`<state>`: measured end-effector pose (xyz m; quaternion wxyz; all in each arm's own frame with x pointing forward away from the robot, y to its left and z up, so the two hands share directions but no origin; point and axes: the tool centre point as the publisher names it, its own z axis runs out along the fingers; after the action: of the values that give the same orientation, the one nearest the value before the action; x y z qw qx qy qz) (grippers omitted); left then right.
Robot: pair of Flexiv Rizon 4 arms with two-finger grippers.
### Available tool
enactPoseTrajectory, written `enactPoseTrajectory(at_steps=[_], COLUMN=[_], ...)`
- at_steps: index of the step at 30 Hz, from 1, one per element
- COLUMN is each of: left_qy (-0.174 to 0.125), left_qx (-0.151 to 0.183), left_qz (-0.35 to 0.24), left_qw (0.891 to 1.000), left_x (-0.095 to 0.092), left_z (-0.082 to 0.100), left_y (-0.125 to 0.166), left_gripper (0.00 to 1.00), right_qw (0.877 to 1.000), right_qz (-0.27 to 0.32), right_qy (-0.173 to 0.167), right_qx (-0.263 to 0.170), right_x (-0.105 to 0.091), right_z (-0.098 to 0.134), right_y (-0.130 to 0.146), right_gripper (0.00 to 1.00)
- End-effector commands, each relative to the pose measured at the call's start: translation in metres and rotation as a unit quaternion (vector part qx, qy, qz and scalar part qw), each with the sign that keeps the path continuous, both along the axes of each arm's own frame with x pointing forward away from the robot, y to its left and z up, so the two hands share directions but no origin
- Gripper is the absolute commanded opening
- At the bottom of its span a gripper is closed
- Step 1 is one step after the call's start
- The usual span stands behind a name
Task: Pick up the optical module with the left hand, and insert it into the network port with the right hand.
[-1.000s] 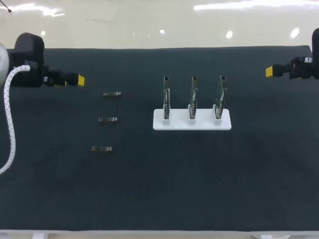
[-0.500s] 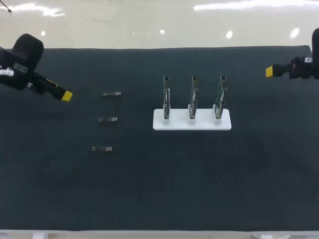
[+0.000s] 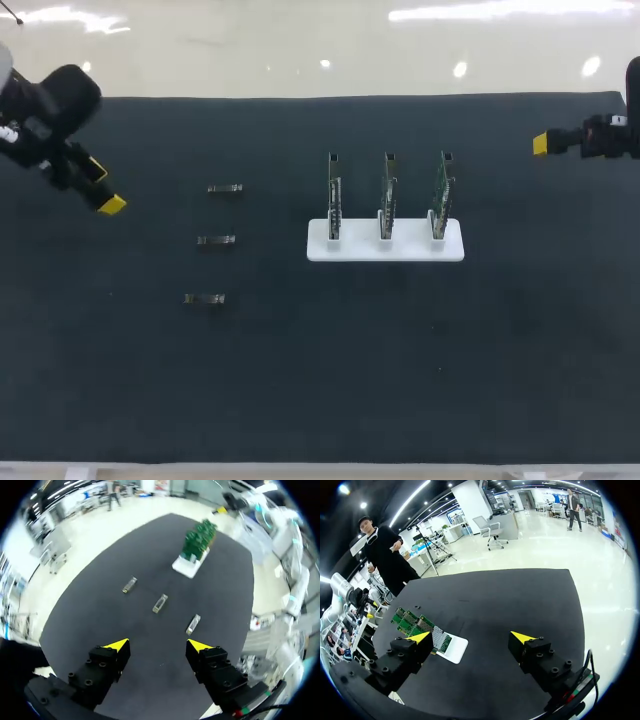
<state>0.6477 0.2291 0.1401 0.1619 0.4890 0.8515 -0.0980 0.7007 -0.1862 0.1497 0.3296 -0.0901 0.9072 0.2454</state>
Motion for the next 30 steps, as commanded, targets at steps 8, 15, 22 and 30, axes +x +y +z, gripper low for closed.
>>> enactPoseTrajectory(at_steps=[8,15,22,30], left_qy=[0.008,0.008,0.008,0.008], left_qx=[0.012,0.012,0.012,0.012], left_qz=[-0.011,-0.011,-0.011,-0.011], left_qw=[1.000,1.000,1.000,1.000], left_x=[0.003,0.003,0.003,0.003], left_z=[0.004,0.004,0.004,0.004], left_y=[0.003,0.003,0.003,0.003], left_gripper=[1.00,1.00,1.00,1.00], right_qw=[1.000,0.992,0.977,0.959], right_qz=[-0.002,0.119,0.195,0.260], right_qy=[0.000,-0.042,-0.076,-0.084], right_qx=[-0.001,-0.011,-0.035,-0.081], right_x=[-0.001,0.001,-0.003,-0.021], right_z=[0.000,0.004,0.031,0.046], right_y=[0.001,0.008,0.040,0.086], right_gripper=[1.00,1.00,1.00,1.00])
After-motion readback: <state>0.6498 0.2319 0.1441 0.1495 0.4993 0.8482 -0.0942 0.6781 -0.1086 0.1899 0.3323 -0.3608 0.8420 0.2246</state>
